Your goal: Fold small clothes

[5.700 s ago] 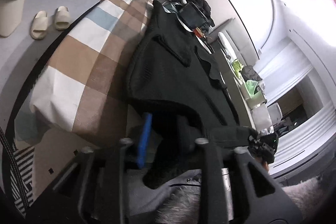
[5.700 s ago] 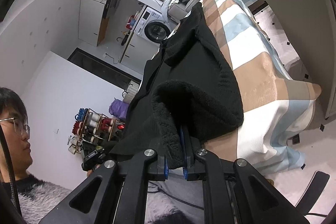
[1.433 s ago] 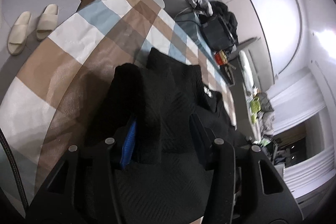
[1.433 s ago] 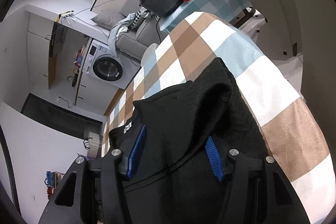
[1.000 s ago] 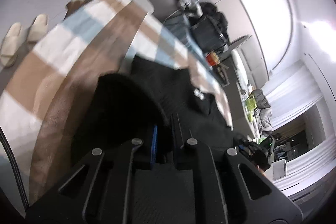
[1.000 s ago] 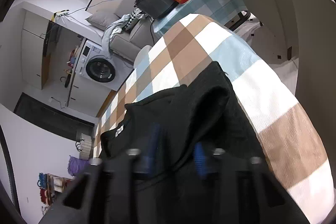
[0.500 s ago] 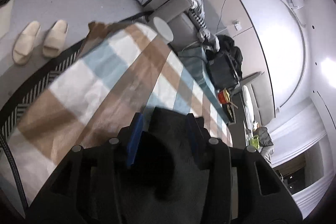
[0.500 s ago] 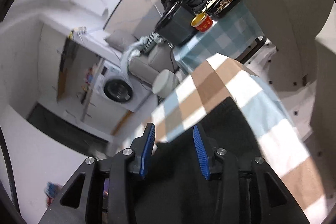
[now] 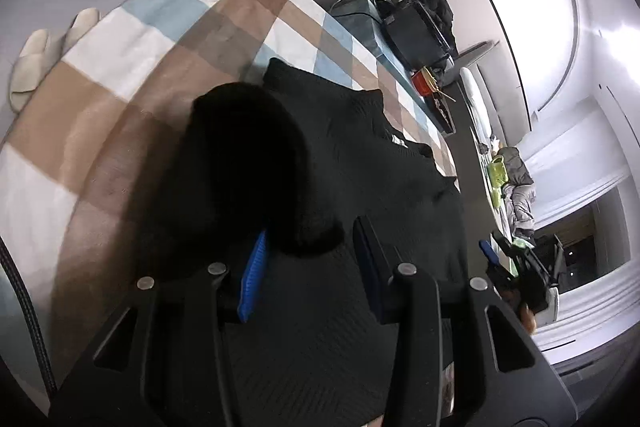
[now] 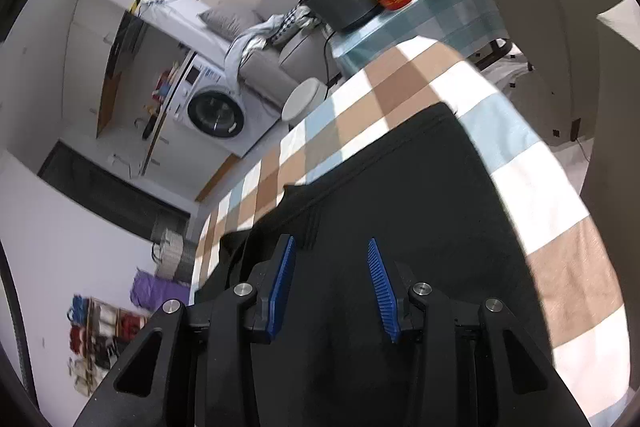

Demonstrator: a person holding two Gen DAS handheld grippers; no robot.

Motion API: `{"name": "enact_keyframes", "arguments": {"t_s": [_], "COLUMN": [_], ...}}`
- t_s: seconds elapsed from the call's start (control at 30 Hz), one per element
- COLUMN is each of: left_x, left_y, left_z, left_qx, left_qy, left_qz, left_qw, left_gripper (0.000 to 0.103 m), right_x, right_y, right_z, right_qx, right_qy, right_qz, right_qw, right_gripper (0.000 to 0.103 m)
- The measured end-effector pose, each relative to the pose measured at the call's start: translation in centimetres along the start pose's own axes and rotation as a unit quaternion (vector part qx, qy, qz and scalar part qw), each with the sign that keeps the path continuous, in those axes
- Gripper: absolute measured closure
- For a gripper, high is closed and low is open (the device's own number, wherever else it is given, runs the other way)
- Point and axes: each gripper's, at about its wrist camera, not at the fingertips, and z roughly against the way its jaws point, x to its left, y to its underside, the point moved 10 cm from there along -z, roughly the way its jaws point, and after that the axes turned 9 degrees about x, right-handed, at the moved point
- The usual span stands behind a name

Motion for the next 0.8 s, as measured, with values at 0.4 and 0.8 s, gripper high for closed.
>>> {"name": "enact_keyframes", "arguments": {"t_s": [0.4,0.8], "left_x": [-1.5,2.8], "left_y": [-7.9,-2.2], "left_z": [6.0,4.7], "left_qx": [-0.202,-0.126], "left_qy": [0.111,-0.028], "left_qz": [0.072,0.059], "left_qw": [0.9703,0.9899], "left_gripper": [0.058,0.058], "right_x": [-1.6,-3.2], "right_y": [1.2,3.1], "right_z": [3.3,4.1], "right_qx": [-0.010,0.013], "right_qy": [0.035,0.074], "right_qz": [0.002,0.025], "right_qw": [0.999,0.997], "right_gripper": [0.064,0.064]}}
